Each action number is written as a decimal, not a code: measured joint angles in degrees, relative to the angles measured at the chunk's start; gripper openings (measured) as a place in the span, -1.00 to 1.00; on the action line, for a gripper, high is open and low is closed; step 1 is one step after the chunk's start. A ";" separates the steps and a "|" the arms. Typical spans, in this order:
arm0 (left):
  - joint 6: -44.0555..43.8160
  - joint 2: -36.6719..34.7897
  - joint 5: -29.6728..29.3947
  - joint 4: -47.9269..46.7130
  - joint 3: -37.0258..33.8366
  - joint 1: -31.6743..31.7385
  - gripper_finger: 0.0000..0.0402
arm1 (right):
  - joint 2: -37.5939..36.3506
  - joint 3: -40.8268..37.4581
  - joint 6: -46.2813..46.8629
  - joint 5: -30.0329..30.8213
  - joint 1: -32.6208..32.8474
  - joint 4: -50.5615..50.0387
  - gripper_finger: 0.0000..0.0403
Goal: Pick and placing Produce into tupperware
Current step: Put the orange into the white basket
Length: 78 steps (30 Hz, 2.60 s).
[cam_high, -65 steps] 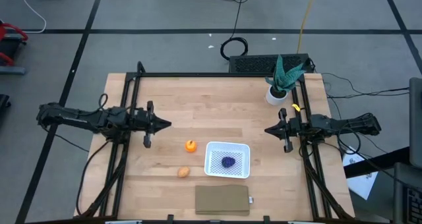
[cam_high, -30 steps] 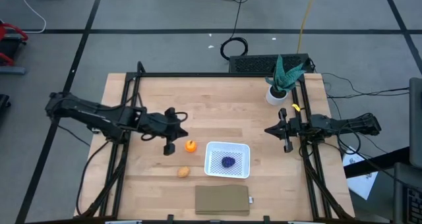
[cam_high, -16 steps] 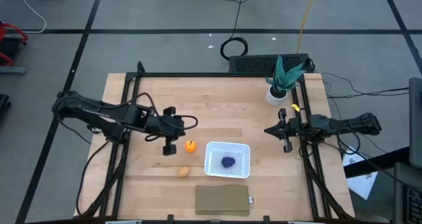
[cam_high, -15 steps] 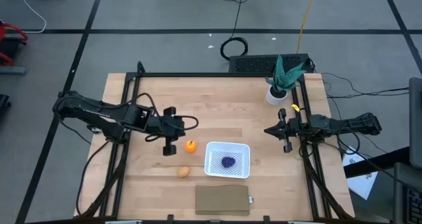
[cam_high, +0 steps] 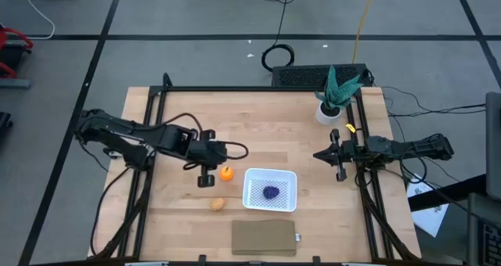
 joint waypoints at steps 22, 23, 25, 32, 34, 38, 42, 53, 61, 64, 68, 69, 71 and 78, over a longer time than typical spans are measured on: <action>-0.92 1.88 4.50 -0.86 0.09 0.34 -0.82 | 0.00 0.00 0.00 0.04 -0.01 0.28 -1.00; -1.26 1.88 4.50 -0.88 0.09 0.49 -0.78 | 0.00 0.00 0.00 0.03 0.00 0.28 -1.00; -1.81 1.88 4.51 -0.88 0.09 0.86 -0.67 | 0.00 0.00 0.00 0.02 -0.01 0.28 -1.00; -1.47 1.88 4.50 -0.86 0.09 1.46 -0.12 | 0.00 0.00 0.00 0.02 0.01 0.28 -1.00; -1.45 1.88 4.90 -0.88 0.09 1.44 0.04 | 0.00 0.00 0.00 0.02 0.00 0.27 -1.00; -1.53 1.88 7.03 -1.02 0.09 1.44 0.33 | 0.00 0.00 0.00 0.02 0.01 0.28 -1.00; -1.64 1.88 6.71 -1.04 0.09 1.44 0.55 | 0.00 0.00 0.00 0.03 -0.01 0.27 -1.00; 0.54 9.33 5.78 -1.86 0.09 2.20 0.70 | 0.35 0.02 0.17 0.02 0.01 0.13 -1.00; 3.52 14.35 8.50 1.87 0.07 2.97 0.70 | 1.21 0.02 0.20 0.02 -0.01 0.00 -1.00; 4.86 15.58 7.64 3.63 0.07 2.95 0.70 | 1.52 0.02 0.22 0.02 0.00 -0.02 -1.00; 6.82 17.08 6.84 4.94 0.07 2.95 0.70 | 1.58 0.02 0.44 0.02 0.01 -0.09 -1.00; 7.32 17.39 6.64 4.96 0.07 2.95 0.70 | 1.60 0.02 0.44 0.00 -0.01 -0.09 -1.00; 7.65 17.98 6.15 5.13 0.07 3.17 0.70 | 1.58 0.01 0.44 0.02 0.01 -0.08 -1.00; 6.89 17.97 5.69 7.30 -2.88 4.37 0.70 | 1.60 0.02 0.46 0.00 0.01 -0.13 -1.00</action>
